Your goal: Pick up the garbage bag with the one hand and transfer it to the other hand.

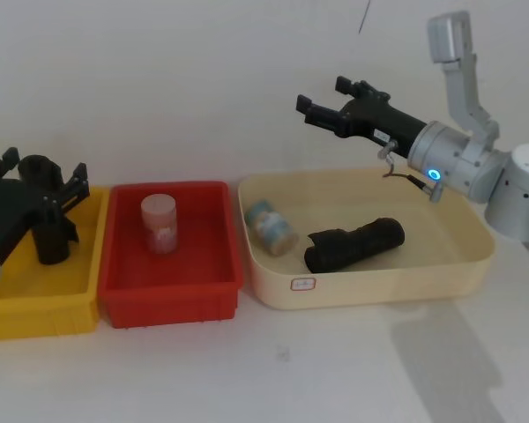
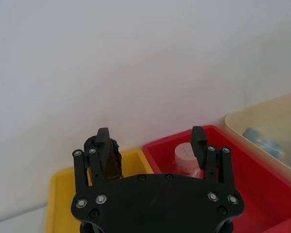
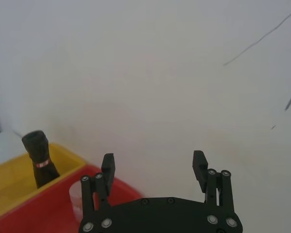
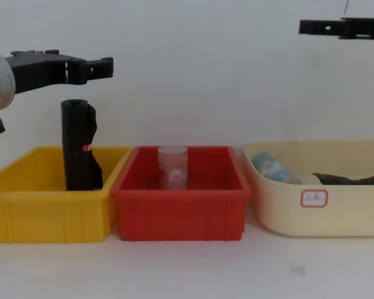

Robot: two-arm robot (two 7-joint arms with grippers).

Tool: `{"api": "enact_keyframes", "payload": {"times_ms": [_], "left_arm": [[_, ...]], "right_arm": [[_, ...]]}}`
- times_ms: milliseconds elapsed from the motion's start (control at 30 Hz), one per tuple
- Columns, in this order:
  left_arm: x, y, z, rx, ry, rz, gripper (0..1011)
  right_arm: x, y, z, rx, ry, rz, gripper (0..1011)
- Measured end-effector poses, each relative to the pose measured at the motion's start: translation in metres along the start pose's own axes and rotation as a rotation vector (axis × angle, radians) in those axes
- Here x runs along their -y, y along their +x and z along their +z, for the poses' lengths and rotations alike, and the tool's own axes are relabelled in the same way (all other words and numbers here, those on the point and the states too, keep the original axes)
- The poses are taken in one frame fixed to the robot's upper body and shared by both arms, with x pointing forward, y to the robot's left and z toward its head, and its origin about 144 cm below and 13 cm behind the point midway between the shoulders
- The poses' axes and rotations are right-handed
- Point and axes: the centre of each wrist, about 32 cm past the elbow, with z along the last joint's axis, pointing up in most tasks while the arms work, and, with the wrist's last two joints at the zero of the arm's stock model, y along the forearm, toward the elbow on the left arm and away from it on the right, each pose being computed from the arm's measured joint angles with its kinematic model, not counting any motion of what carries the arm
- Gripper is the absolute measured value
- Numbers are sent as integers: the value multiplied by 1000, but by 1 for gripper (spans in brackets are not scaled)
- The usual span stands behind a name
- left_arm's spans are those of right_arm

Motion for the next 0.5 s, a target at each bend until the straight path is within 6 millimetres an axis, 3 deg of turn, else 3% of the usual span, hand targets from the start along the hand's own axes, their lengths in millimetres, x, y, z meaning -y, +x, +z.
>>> {"api": "enact_keyframes", "payload": {"times_ms": [233, 500], "left_arm": [[0, 0, 0, 0, 0, 0, 1002], [0, 0, 0, 0, 0, 0, 1001]], "right_arm": [[12, -4, -3, -1, 73, 0, 1001], [32, -27, -15, -29, 159, 45, 1001]]}}
